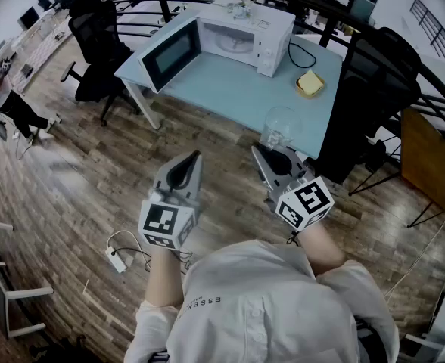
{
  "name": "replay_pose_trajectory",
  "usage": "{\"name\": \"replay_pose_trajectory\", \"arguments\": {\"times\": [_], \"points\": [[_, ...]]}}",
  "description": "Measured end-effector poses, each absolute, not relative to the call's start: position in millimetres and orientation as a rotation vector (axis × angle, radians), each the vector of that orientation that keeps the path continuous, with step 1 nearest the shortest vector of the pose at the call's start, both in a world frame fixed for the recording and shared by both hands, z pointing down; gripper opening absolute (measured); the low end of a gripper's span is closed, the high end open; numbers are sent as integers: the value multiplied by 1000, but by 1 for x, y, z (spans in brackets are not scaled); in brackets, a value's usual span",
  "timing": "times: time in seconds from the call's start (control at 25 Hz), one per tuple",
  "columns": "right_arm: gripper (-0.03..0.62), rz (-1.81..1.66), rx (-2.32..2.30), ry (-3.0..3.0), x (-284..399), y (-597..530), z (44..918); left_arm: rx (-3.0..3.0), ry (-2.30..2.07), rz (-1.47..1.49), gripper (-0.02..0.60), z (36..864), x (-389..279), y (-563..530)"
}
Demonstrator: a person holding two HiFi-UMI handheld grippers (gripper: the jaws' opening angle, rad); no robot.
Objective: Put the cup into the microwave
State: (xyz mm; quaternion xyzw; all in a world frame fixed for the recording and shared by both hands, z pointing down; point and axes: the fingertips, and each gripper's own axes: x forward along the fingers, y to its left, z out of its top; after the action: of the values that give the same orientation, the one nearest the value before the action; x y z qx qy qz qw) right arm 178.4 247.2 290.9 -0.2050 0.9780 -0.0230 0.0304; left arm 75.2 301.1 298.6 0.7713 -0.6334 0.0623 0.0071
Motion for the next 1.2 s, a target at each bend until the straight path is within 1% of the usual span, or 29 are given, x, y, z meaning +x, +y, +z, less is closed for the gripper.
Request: {"name": "replay_pose_trajectory", "arguments": {"times": [0.44, 0.96, 1.2], "points": [[20, -100, -638, 3007, 161, 257, 294, 2425, -1959, 207, 2, 305, 57, 312], [20, -205, -643, 3019, 111, 256, 322, 2337, -2007, 177, 2, 331, -1, 333], [20, -184, -580, 3027, 75, 217, 326, 2278, -2101, 165, 2, 332, -38, 300]]}}
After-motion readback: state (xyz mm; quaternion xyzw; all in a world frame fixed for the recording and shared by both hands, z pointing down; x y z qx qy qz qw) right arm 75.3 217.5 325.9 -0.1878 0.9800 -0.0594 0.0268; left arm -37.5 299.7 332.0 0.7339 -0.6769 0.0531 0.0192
